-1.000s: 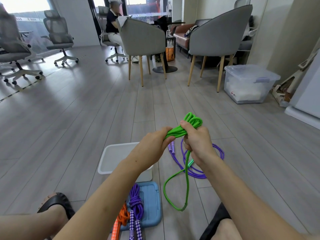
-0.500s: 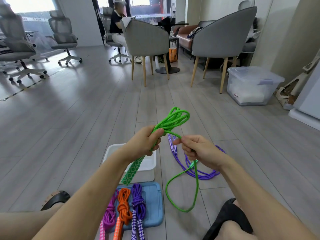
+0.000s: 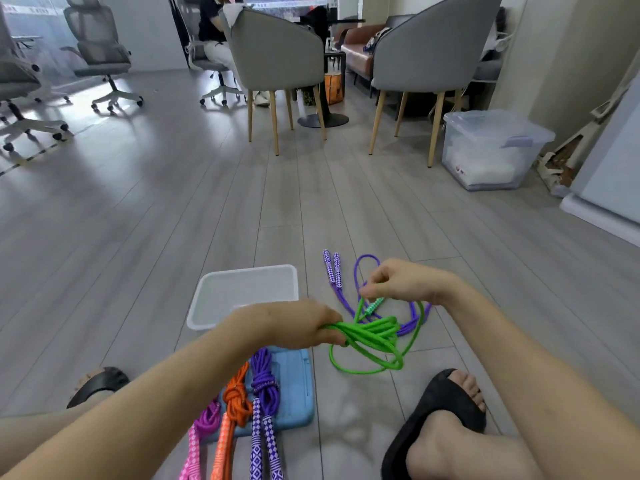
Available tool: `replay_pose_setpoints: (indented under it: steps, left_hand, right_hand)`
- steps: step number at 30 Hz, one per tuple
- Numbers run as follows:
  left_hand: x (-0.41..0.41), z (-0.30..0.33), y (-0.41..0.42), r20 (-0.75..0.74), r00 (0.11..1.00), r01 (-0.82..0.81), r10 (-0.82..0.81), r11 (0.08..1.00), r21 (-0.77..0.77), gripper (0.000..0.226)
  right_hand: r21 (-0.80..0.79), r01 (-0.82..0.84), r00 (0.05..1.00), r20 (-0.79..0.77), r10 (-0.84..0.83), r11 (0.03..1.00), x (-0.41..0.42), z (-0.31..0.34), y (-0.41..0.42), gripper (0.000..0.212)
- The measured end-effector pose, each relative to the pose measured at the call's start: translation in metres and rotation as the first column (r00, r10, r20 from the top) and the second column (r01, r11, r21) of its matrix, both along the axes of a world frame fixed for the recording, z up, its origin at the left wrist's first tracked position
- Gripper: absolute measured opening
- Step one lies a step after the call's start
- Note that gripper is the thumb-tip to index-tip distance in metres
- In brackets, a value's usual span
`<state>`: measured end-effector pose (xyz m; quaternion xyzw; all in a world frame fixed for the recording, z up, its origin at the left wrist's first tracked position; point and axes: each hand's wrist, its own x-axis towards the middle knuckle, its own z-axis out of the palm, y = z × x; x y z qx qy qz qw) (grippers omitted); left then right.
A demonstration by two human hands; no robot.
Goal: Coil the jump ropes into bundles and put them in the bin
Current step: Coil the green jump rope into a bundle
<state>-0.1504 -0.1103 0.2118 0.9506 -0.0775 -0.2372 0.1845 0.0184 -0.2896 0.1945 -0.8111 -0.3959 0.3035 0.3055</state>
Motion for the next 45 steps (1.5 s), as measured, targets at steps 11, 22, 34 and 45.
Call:
replay_pose_setpoints:
  steps: [11, 22, 34, 45]
  left_hand:
    - [0.016, -0.022, 0.031, 0.107, 0.700, -0.587, 0.706, 0.655, -0.477, 0.026]
    - [-0.004, 0.041, 0.027, -0.028, 0.868, -0.312, 0.495, 0.501, -0.807, 0.042]
    - [-0.006, 0.009, -0.007, -0.032, 0.999, -0.022, 0.022, 1.000, 0.009, 0.032]
    - [0.009, -0.015, 0.028, 0.121, 0.666, -0.616, 0.736, 0.634, -0.467, 0.035]
  right_hand:
    - [0.349, 0.230, 0.922, 0.220, -0.318, 0.908, -0.065, 0.004, 0.053, 0.023]
    - [0.546, 0.246, 0.823, -0.554, 0.125, 0.801, -0.041, -0.008, 0.027, 0.034]
    - [-0.126, -0.117, 0.972, 0.190, 0.140, 0.985, -0.034, 0.017, 0.012, 0.022]
    - [0.398, 0.286, 0.929, 0.109, -0.355, 0.872, -0.065, -0.007, 0.051, 0.020]
